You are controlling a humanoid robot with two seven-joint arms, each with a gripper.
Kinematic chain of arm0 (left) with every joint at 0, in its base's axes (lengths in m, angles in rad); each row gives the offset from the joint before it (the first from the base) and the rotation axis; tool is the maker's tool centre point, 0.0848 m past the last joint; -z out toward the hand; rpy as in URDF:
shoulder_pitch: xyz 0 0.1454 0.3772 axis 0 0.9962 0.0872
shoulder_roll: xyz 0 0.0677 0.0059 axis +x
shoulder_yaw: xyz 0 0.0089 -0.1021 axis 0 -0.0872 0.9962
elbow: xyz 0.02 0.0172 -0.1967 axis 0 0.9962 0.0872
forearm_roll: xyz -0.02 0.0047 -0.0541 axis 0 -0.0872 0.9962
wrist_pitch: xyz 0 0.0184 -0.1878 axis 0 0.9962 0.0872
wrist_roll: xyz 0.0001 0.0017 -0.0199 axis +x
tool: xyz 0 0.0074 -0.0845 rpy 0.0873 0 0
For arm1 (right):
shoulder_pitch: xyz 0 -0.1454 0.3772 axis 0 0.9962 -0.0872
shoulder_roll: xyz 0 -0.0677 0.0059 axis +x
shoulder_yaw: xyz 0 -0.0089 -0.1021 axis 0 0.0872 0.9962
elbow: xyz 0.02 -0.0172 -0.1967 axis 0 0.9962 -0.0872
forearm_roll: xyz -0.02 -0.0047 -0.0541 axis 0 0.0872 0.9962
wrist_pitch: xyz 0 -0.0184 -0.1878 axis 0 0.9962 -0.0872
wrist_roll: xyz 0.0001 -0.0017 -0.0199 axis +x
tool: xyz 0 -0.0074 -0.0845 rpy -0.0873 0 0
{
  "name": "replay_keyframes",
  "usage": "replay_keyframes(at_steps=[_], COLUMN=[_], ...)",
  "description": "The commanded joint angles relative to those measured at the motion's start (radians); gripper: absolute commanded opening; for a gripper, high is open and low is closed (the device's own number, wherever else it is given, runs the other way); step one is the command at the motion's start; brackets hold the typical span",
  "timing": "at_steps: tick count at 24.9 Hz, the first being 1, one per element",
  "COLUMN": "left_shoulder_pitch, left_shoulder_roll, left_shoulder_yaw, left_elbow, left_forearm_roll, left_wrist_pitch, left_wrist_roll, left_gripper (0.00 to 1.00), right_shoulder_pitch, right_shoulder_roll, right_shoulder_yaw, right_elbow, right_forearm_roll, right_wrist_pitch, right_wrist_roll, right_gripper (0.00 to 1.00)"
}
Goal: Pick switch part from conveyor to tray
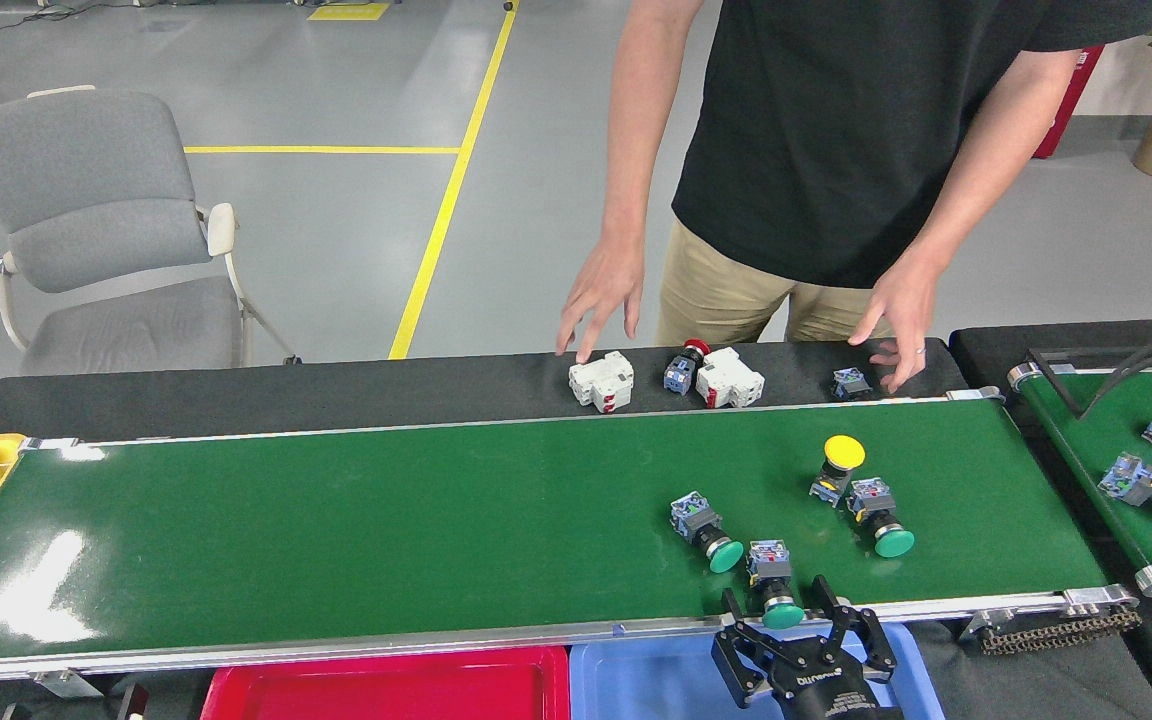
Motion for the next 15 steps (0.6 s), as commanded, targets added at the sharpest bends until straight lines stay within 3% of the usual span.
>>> replay_keyframes(at_steps=[1, 6, 8, 11, 13, 14, 15], left_shoulder_pitch=[-0.005, -0.006, -0.006, -0.006, -0.014, -0.019, -0.023], left_shoulder_roll=[0.011, 0.011, 0.01, 0.011, 0.011, 0.011, 0.011], left_shoulder_yaw=[0.003, 0.004, 0.004, 0.01, 0.009, 0.007, 0.006], left_elbow=[-0.011, -0.009, -0.009, -0.008, -0.008, -0.008, -0.008], left_forearm_roll=[0.002, 0.002, 0.002, 0.002, 0.002, 0.002, 0.002], left_wrist_pitch=[0.004, 0.004, 0.004, 0.005, 0.004, 0.004, 0.004], left_wrist_roll=[0.003, 0.003, 0.003, 0.003, 0.003, 0.003, 0.003], left_gripper=[1.0, 1.0, 1.0, 1.0, 1.0, 1.0, 1.0], right_shoulder_pitch=[-0.012, -0.011, -0.004, -0.009, -0.021, -0.046, -0.075], right_shoulder_roll=[-0.026, -0.042, -0.066, -0.151, -0.141, -0.129, -0.106], right_shoulder_yaw=[0.019, 0.037, 0.06, 0.089, 0.123, 0.159, 0.215], right_elbow=[-0.004, -0.019, -0.044, -0.088, -0.093, -0.091, -0.084], right_forearm_roll=[-0.003, -0.003, -0.003, -0.003, 0.0, 0.007, 0.036], right_wrist_pitch=[0.012, -0.047, -0.157, -0.45, -0.605, -0.66, -0.666], right_wrist_roll=[0.006, 0.003, -0.003, -0.005, -0.005, -0.005, -0.005], right_gripper=[0.09, 0.02, 0.02, 0.02, 0.04, 0.22, 0.78])
